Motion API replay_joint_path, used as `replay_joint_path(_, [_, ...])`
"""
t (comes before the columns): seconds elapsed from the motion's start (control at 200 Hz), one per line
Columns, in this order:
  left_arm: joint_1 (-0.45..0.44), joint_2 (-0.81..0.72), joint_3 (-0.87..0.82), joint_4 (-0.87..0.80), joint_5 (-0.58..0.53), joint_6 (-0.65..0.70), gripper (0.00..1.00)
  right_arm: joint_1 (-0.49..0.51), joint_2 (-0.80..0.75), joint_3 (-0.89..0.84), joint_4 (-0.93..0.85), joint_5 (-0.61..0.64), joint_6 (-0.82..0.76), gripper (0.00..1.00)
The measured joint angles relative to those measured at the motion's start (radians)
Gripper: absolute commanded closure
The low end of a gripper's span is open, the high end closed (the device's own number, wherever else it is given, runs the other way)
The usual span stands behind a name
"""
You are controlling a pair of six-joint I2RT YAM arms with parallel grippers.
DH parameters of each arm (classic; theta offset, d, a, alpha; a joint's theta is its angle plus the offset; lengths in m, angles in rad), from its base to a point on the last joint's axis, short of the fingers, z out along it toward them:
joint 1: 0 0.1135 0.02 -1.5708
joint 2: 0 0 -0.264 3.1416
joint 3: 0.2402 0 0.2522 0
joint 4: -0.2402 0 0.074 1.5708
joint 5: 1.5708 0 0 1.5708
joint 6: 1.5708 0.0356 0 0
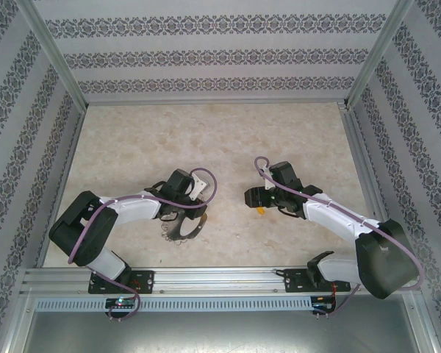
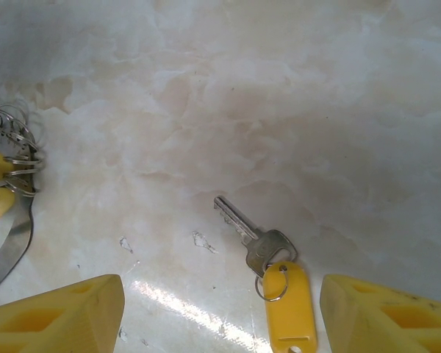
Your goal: Put the keys on the keyring
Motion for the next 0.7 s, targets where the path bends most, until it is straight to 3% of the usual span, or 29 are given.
replay_joint_path(0.38, [0.002,0.014,-0.002,0.038,0.035,0.004,0.89,0.000,0.002,0.000,0.000,0.000,0.000,0.29])
replay_joint_path(0.495, [0.008,0.007,-0.009,0.040,0.049,0.008,1.00,0.000,0.002,0.000,0.000,0.000,0.000,0.29])
replay_joint_path(0.699, [0.013,-0.042,-0.018,0.035,0.090,0.013,1.00,-0.013,0.002,0.000,-0.001,0.001,0.000,0.29])
